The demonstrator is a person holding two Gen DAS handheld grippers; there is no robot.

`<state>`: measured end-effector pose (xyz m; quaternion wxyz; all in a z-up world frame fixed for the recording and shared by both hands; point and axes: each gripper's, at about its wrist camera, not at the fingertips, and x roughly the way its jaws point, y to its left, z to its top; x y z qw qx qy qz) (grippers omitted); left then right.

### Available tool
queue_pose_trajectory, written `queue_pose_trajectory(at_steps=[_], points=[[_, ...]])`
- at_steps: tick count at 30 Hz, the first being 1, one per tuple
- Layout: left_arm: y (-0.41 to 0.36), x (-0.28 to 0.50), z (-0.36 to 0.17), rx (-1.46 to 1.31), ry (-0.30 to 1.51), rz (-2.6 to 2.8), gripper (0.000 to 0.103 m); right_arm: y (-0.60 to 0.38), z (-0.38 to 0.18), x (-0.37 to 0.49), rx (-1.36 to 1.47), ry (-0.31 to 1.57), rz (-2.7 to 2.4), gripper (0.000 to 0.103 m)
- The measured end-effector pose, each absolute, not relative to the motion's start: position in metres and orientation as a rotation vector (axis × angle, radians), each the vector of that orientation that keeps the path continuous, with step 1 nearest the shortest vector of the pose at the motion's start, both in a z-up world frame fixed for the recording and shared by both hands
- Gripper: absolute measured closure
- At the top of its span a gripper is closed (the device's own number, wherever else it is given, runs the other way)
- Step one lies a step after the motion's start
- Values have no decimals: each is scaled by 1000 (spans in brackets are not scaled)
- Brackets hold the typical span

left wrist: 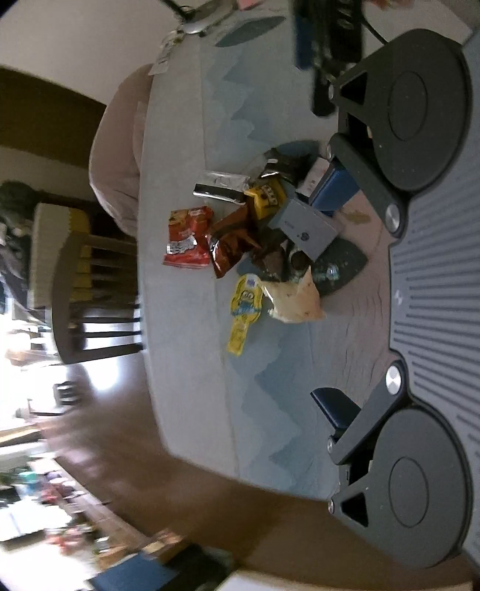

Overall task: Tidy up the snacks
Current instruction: 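Reach the left tool to the cream bag while the right tool reaches the white packet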

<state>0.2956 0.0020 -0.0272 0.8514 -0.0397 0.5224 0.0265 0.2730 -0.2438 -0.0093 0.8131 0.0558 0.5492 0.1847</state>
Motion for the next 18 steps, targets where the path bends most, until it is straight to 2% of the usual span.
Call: queue_pose_trajectory(at_steps=[6,10,18], points=[[20,344,-63,-170,1195,80,0,-226,-42,302,114,1255,413,16],[28,364,-93,-191,1267,99,0,-211,-70,309,-67,1304,545,17],[45,395,-146,-353,1435,127,1,-185,-112,310,-307,1343,739,25]])
